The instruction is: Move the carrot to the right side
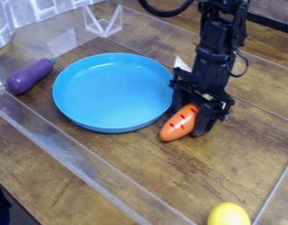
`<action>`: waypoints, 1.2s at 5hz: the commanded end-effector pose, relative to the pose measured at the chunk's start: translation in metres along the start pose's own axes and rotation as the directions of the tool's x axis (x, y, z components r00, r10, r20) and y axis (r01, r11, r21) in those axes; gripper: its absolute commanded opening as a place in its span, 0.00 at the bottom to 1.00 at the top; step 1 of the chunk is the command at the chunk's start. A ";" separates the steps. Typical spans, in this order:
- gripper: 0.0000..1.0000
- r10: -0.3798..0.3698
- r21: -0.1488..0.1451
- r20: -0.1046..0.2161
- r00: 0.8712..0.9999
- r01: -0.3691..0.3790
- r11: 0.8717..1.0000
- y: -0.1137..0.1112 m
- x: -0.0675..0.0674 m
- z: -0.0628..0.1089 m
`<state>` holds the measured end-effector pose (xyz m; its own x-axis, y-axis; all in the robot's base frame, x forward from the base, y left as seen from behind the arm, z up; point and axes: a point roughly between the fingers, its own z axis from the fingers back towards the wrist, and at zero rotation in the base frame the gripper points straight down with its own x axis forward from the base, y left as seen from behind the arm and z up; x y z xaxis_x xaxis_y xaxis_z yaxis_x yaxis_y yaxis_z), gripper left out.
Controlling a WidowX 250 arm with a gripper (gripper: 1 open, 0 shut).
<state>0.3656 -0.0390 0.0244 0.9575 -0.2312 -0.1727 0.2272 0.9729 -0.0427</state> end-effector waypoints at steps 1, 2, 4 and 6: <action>0.00 0.012 -0.016 0.033 0.999 -0.012 1.000 0.007 -0.002 0.009; 0.00 0.008 -0.029 0.040 0.999 -0.007 1.000 0.007 -0.002 0.009; 0.00 0.001 -0.043 0.047 0.999 0.001 0.999 0.005 -0.001 0.007; 0.00 -0.006 -0.054 0.052 0.999 0.009 0.998 0.002 0.000 0.006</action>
